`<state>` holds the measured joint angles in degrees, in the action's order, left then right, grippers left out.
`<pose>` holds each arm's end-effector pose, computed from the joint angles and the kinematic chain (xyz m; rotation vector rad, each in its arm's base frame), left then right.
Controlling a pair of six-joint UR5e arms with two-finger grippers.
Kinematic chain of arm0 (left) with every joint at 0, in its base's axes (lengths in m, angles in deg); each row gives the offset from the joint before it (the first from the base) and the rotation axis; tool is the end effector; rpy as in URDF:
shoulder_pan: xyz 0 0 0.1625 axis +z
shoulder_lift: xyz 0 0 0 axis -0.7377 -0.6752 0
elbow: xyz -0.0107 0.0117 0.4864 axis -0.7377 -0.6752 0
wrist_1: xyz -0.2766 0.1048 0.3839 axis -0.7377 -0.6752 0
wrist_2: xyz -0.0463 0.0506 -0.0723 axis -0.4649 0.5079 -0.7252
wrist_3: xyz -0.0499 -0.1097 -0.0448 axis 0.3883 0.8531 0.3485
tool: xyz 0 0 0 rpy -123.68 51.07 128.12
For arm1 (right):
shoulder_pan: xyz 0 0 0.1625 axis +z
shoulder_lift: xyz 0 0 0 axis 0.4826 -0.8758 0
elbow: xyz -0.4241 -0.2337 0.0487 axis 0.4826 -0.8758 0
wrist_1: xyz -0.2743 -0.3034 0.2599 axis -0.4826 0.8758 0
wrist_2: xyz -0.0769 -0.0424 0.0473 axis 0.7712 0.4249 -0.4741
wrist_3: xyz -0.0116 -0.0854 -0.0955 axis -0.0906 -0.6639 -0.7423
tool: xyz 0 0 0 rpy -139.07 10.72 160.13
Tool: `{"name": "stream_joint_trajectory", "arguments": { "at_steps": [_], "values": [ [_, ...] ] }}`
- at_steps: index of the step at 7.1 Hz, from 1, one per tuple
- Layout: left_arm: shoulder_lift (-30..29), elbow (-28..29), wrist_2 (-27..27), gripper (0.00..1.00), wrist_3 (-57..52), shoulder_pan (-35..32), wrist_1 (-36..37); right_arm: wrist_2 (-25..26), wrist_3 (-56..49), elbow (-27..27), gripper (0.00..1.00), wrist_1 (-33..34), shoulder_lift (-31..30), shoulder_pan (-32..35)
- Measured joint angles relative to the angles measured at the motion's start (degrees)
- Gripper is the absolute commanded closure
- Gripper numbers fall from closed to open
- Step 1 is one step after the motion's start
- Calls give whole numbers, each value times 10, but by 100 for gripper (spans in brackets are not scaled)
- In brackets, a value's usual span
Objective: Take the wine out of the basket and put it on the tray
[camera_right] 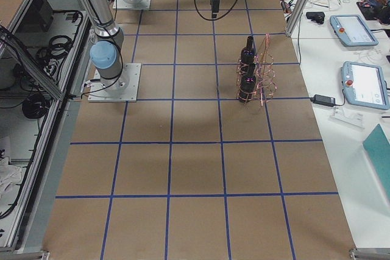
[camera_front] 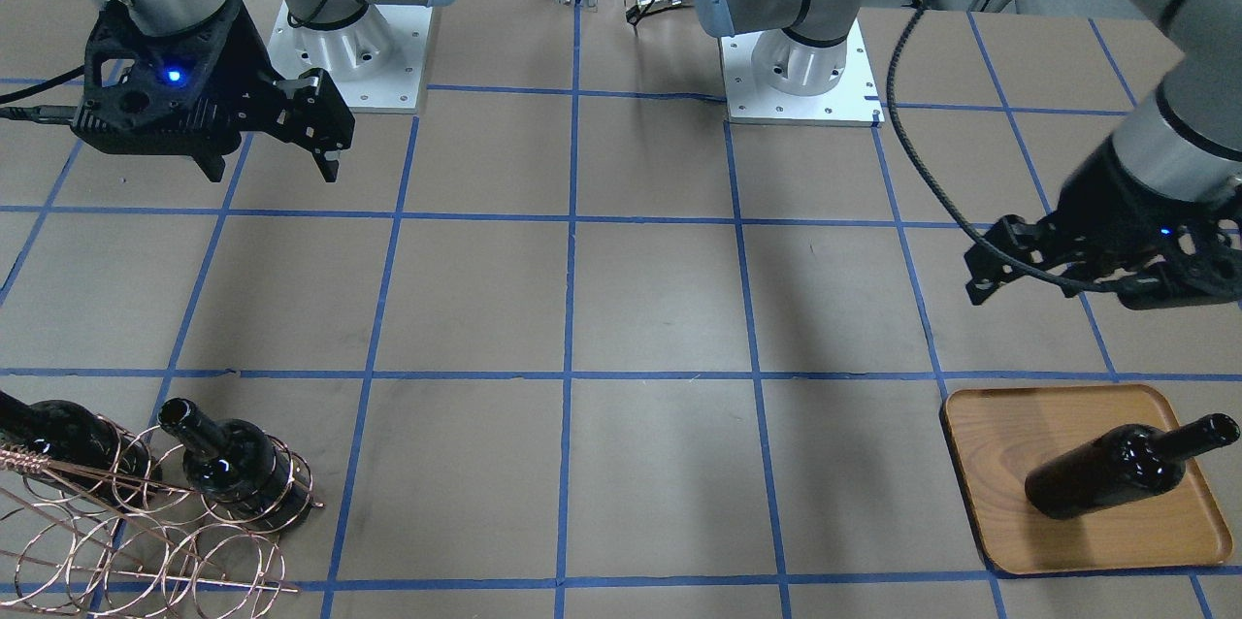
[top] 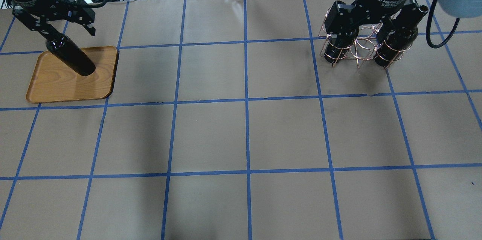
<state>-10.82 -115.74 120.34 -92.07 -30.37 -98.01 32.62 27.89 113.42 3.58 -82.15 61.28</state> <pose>0.0047 -0.6589 0.5015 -0.1264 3.1342 -0.0521 0.1346 -0.5840 0.5427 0.0300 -3.1398 0.0167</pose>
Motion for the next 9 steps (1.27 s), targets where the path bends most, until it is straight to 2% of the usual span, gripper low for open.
{"name": "stream_joint_trajectory", "arguments": {
  "at_steps": [2, 4, 6, 9],
  "values": [
    [43, -43, 1, 0, 23, -77, -5, 0, 0, 1, 0, -2, 1, 0],
    [76, -55, 12, 0, 36, -123, -27, 0, 0, 1, 0, -3, 1, 0],
    [103, -50, 21, 0, 40, -132, -53, 0, 0, 1, 0, -2, 0, 0],
    [113, -49, 33, 0, 41, -132, -58, 1, 0, 1, 0, -4, 0, 0]
  ]
}}
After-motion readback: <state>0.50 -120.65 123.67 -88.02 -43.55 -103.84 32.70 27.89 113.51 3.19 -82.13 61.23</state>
